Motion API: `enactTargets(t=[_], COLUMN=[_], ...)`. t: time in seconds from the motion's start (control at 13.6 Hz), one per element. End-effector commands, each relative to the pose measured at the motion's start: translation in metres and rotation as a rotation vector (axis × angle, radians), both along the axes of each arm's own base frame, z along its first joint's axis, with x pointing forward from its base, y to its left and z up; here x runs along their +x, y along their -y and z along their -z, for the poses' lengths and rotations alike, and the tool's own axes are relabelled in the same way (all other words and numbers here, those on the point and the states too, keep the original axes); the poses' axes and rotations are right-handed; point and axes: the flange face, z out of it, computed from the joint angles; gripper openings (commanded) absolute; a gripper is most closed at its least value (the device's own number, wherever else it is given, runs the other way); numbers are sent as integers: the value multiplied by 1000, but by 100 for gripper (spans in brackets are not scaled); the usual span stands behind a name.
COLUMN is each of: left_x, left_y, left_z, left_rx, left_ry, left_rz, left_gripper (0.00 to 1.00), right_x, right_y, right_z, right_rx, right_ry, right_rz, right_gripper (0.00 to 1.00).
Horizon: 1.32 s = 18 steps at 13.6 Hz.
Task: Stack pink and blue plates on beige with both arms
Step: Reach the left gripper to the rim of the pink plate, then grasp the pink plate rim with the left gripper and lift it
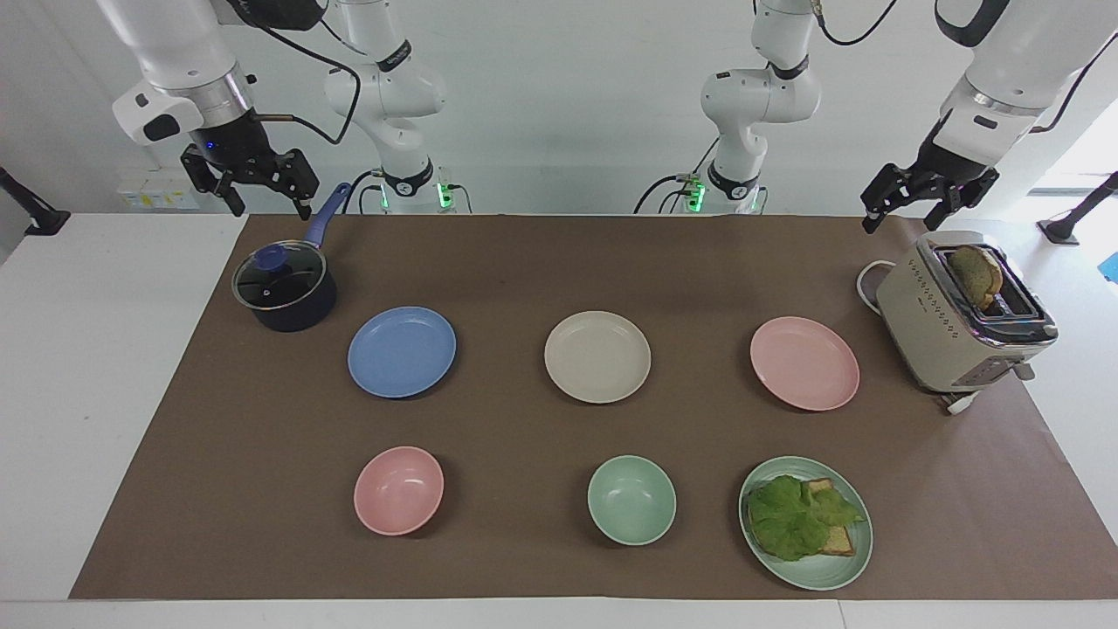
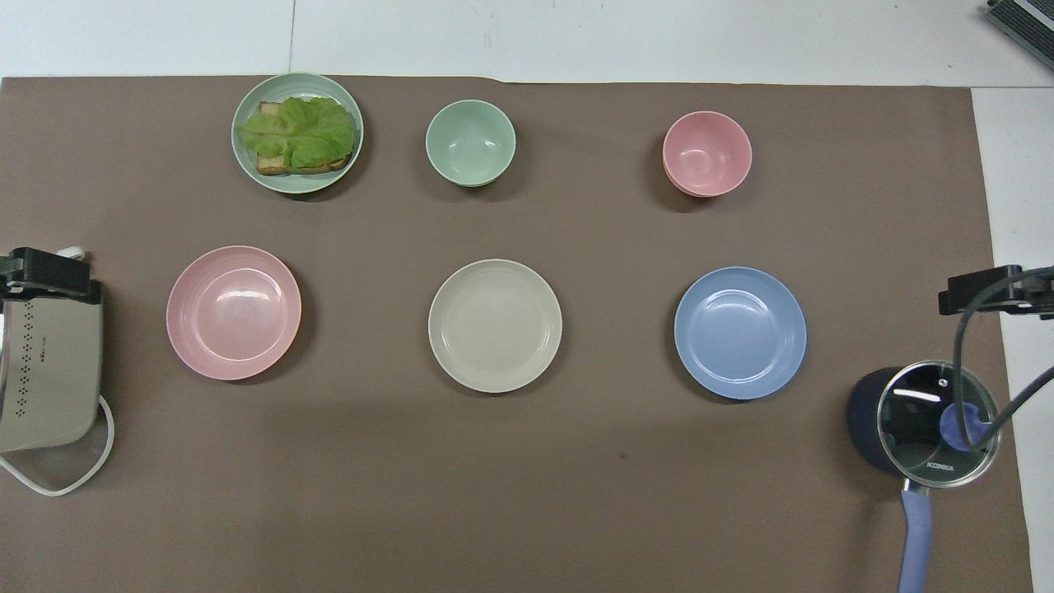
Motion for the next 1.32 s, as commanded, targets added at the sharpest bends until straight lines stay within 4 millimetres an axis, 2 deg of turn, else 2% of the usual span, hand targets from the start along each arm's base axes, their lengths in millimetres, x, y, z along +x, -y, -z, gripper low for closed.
enactTargets(t=[0.0,0.29,0.44,0.51,0.66,0.81,0.95,1.25], left_x=[-8,1,14,19,26,28,20,14], left_y=[-12,-36,-49,-53,-53,-53,-56,-55], left_z=[65,150,201,218,239,248,270,273], left_rx=[12,17,20,23,26,28,25,22], left_ry=[19,22,-8,-8,-4,-2,-40,-59], left_rz=[-12,4,-13,-19,-18,-29,-29,-42], left_gripper=[100,100,100,100,100,100,100,100], right_x=[-1,-1,-1,-1,-1,-1,-1,-1], right_y=[2,3,2,2,3,2,3,2], right_z=[-1,-1,-1,-1,-1,-1,-1,-1], right_rx=[11,11,11,11,11,11,11,11], right_ry=[-4,-4,-4,-4,-4,-4,-4,-4], right_rz=[-25,-23,-25,-25,-23,-25,-23,-25], right_gripper=[100,100,100,100,100,100,100,100])
